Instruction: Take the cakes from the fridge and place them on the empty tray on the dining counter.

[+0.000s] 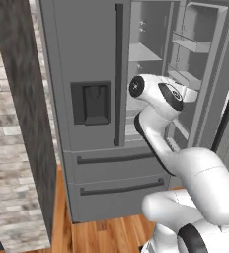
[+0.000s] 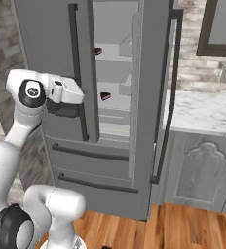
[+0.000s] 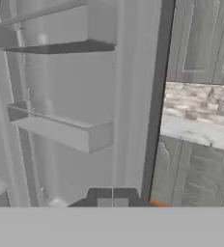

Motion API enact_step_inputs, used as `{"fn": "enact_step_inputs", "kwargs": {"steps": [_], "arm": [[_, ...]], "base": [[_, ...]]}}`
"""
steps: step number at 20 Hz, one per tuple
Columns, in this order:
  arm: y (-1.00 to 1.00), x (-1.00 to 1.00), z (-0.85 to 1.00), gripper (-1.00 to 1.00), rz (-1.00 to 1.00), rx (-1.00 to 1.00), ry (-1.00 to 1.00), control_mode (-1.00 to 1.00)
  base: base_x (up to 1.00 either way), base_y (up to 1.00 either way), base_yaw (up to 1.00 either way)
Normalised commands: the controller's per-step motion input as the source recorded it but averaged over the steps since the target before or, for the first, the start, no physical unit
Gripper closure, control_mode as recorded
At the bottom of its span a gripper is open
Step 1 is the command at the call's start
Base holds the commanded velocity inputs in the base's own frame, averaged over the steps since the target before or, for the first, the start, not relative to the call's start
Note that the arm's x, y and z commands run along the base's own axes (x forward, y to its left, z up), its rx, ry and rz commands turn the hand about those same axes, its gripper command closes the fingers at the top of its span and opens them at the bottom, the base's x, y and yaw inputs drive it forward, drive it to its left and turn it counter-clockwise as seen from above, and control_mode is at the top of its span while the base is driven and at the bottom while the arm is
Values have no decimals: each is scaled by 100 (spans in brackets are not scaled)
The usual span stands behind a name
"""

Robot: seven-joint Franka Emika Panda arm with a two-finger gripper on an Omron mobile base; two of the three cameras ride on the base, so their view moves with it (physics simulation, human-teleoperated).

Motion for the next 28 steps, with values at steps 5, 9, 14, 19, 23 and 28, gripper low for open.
{"fn": "enact_step_inputs", "kwargs": {"steps": [5,9,14,19,23,28], "arm": [[51,-46,9,100,46,9,6,-100],[59,-16,-16,100,24,20,0,-100],[50,-1,-5,100,28,0,-2,-100],[27,16,-13,100,51,5,0,-100],[20,20,-39,100,27,0,-23,-100],[75,46,-73,-100,0,0,-33,-100]], "base": [[0,0,0],[0,0,0],[0,0,0],[0,0,0],[0,0,0],[0,0,0]]}}
